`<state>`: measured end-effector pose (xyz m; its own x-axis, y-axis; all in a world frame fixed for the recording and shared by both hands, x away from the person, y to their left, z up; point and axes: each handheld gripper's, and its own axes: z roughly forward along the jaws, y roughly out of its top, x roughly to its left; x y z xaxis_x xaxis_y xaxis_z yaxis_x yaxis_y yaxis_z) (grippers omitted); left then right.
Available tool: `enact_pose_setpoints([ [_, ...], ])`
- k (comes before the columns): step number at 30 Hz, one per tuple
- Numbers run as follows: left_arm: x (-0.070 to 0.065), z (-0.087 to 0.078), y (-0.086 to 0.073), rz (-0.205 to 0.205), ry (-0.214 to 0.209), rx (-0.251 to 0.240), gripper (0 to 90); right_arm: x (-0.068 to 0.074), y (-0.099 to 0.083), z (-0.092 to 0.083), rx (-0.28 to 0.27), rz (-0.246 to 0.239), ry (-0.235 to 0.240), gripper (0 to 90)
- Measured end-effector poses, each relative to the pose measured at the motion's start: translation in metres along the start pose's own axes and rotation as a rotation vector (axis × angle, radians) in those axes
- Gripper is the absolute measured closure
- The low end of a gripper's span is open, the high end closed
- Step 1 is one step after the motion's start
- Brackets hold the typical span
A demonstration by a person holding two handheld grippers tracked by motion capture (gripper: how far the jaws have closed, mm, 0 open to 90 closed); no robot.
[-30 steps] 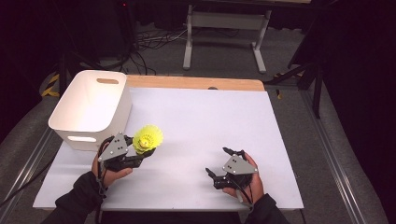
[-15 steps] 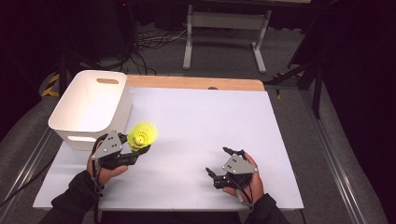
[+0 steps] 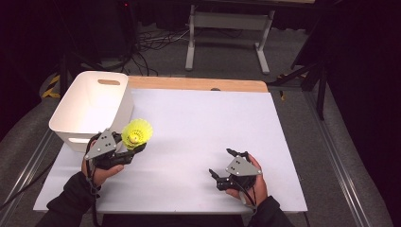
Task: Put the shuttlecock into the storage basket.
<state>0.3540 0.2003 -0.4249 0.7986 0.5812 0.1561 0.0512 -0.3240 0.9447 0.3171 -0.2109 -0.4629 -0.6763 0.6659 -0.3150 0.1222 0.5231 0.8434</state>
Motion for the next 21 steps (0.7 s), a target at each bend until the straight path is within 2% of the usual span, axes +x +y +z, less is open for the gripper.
enact_pose_setpoints([
  [5, 0.002, -0.003, 0.0, -0.003, 0.014, -0.001, 49.9, -0.003, 0.0, -0.001, -0.011, 0.037, 0.013, 11.9],
  [7, 0.004, -0.005, 0.0, 0.003, 0.018, 0.0, 49.9, -0.003, 0.001, -0.001, -0.011, 0.032, 0.005, 12.0],
  [12, 0.006, -0.008, 0.001, -0.013, 0.02, -0.012, 49.9, -0.004, 0.001, -0.003, -0.015, 0.033, -0.01, 12.7],
  [21, 0.011, -0.016, 0.003, -0.024, 0.042, -0.031, 50.1, -0.003, 0.001, -0.003, -0.014, 0.025, -0.011, 12.6],
])
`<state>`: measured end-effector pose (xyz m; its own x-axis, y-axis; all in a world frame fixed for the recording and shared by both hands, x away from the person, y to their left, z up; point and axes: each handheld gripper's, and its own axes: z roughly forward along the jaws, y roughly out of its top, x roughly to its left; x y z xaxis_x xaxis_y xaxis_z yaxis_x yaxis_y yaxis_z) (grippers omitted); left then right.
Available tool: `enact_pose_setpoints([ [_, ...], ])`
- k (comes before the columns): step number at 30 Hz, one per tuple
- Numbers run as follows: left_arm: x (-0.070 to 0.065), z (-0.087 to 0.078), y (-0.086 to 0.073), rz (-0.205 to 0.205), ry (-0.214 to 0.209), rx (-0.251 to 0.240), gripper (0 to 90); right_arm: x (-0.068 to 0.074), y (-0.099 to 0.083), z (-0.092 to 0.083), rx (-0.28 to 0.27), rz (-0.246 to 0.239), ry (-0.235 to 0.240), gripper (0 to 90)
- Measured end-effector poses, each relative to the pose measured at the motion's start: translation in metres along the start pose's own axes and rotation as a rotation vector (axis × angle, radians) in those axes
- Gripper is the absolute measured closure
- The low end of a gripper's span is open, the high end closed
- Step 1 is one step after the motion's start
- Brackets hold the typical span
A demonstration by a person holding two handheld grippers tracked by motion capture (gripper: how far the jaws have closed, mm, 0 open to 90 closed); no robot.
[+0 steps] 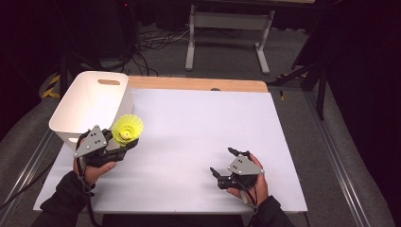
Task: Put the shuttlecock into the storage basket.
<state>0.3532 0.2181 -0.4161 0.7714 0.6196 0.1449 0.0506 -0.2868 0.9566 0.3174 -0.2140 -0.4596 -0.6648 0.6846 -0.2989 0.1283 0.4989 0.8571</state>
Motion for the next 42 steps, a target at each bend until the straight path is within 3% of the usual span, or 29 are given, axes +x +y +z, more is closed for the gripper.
enact_pose_setpoints([
  [20, 0.015, -0.018, 0.002, -0.029, 0.068, -0.025, 50.7, 0.004, 0.001, 0.002, 0.009, -0.008, 0.016, 12.8],
  [36, 0.025, -0.036, 0.009, -0.082, 0.112, -0.066, 51.1, 0.004, 0.0, 0.004, 0.031, -0.006, 0.032, 12.9],
  [42, 0.03, -0.047, 0.016, -0.063, 0.13, -0.038, 51.3, 0.003, 0.001, 0.003, 0.031, -0.002, 0.041, 12.4],
])
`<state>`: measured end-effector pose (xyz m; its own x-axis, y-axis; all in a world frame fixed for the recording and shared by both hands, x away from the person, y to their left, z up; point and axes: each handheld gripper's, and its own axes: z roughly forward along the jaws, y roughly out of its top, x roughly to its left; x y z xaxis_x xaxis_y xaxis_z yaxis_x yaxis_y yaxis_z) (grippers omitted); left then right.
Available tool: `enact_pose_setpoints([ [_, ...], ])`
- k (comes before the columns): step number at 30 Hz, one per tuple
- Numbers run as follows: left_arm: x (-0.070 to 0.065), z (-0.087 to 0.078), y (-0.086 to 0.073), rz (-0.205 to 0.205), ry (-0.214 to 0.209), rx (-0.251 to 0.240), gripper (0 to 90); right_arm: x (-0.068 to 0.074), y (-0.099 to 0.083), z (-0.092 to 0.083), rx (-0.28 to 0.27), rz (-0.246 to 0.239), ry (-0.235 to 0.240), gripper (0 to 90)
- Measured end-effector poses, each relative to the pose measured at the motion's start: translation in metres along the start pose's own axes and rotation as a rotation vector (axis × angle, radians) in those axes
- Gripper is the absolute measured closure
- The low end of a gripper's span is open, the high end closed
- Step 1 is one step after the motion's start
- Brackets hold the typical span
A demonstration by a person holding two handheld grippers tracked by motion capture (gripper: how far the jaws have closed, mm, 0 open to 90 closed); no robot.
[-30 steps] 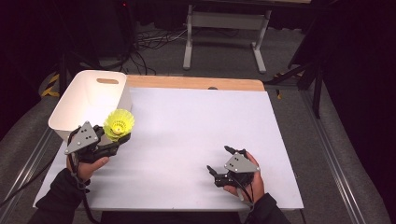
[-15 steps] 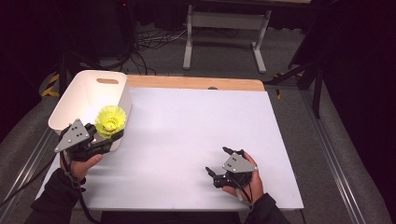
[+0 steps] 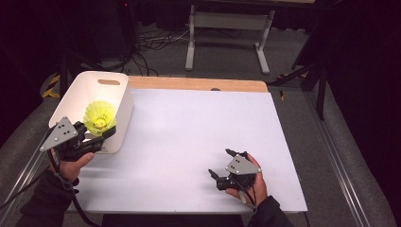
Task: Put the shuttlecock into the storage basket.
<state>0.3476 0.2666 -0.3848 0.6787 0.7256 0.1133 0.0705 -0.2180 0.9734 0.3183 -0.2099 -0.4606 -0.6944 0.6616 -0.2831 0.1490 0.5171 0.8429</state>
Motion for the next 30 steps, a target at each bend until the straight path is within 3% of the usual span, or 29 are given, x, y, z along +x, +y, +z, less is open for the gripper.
enact_pose_setpoints([
  [4, 0.003, -0.005, 0.006, 0.022, -0.002, 0.022, 51.2, 0.003, 0.001, 0.0, 0.003, -0.011, 0.012, 12.4],
  [9, 0.004, -0.012, 0.011, 0.016, -0.006, -0.001, 51.5, 0.005, 0.0, 0.004, 0.024, -0.021, 0.018, 12.5],
  [17, 0.015, -0.015, 0.019, -0.001, 0.008, 0.011, 51.6, 0.005, -0.001, 0.005, 0.033, -0.016, 0.024, 12.6],
  [30, 0.031, -0.009, 0.031, -0.015, 0.014, 0.047, 52.6, 0.007, -0.002, 0.009, 0.046, -0.012, 0.05, 12.7],
])
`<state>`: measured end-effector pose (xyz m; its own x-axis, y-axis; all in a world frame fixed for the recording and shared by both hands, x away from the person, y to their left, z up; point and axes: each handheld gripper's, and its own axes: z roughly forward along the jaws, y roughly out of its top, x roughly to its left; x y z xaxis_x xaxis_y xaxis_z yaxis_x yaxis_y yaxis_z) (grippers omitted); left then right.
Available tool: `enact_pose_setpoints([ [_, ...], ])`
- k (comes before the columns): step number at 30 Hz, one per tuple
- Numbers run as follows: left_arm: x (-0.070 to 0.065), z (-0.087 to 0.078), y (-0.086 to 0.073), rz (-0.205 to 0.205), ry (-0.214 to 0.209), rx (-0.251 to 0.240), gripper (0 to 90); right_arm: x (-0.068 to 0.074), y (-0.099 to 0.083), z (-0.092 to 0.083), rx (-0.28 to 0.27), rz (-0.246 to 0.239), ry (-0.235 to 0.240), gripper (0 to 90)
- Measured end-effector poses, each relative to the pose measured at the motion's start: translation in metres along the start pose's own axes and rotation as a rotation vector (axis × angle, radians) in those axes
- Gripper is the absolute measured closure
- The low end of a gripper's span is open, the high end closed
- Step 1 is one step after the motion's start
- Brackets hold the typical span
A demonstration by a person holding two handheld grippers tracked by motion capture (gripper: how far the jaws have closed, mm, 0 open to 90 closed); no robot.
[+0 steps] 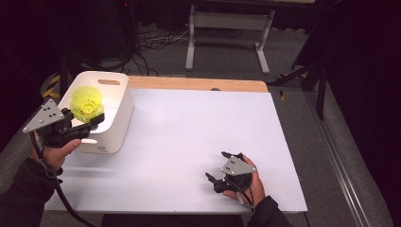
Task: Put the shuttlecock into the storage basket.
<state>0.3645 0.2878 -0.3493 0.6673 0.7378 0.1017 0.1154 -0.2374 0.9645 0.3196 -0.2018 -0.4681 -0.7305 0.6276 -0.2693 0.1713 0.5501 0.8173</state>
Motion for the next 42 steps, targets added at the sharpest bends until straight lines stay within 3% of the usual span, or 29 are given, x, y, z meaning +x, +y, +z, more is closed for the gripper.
enact_pose_setpoints([
  [9, 0.014, 0.008, 0.004, 0.016, 0.019, 0.042, 53.6, 0.001, 0.0, 0.001, 0.004, -0.006, 0.008, 12.8],
  [13, 0.022, 0.013, 0.006, -0.001, 0.022, 0.045, 53.2, 0.001, 0.0, 0.001, 0.005, -0.008, 0.007, 12.7],
  [24, 0.045, 0.034, 0.022, 0.004, 0.042, 0.09, 52.9, 0.0, 0.001, 0.001, 0.007, -0.014, 0.004, 12.8],
  [30, 0.058, 0.046, 0.022, 0.002, 0.041, 0.12, 52.9, -0.001, 0.0, 0.0, 0.008, -0.011, 0.006, 12.8],
  [42, 0.077, 0.063, 0.022, -0.042, 0.062, 0.18, 53.8, 0.003, 0.002, -0.001, -0.001, -0.025, 0.011, 12.7],
])
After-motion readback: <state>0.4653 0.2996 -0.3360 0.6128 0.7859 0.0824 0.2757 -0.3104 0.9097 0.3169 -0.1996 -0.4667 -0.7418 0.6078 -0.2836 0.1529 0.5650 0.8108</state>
